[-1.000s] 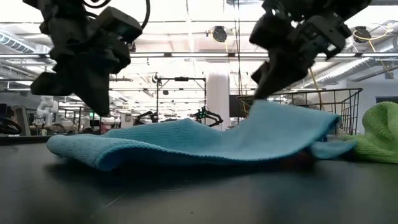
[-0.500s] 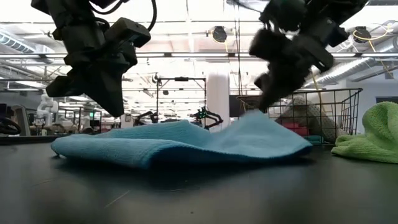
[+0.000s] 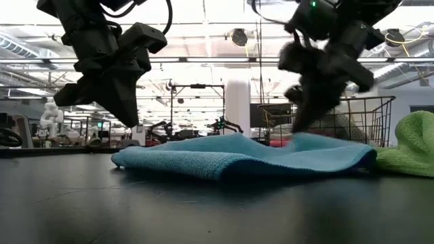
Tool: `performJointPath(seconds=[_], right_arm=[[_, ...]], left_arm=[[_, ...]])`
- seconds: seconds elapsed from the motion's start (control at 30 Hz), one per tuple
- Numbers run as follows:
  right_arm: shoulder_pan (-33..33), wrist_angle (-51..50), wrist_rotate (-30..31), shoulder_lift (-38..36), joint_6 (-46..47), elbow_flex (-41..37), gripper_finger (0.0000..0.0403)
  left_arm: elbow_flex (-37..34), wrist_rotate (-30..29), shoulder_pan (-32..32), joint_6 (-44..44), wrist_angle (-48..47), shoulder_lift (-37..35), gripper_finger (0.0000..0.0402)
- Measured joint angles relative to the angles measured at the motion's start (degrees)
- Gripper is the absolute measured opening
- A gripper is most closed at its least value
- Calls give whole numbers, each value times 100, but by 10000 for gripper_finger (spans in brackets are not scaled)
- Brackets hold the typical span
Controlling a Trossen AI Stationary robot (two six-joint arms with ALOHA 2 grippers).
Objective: Fold microfiber towels
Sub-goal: Fold the blue towel
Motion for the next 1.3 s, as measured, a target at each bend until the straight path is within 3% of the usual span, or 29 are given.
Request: performJointPath(seconds=[0.13, 0.33, 0.7, 0.83, 1.1, 1.3], right_arm=[[-39, 870, -1, -17, -11, 0, 0], [-152, 1035, 0, -17, 3, 4, 0], [-155, 690, -2, -15, 5, 7, 0], [-155, 530, -17, -15, 3, 7, 0], [-157, -222, 32, -15, -238, 7, 0], [-160, -567, 655, -72, -595, 4, 0]], left_arm=[[0, -256, 55, 0, 443, 0, 26], [11, -492, 61, 304, 1256, 337, 26], [38, 932, -5, 105, 2209, 1659, 26], [58, 1070, -17, 102, 1688, 1702, 26], [26, 1113, 24, 50, -13, 1132, 26], [-33, 803, 24, -193, -1311, 538, 26]])
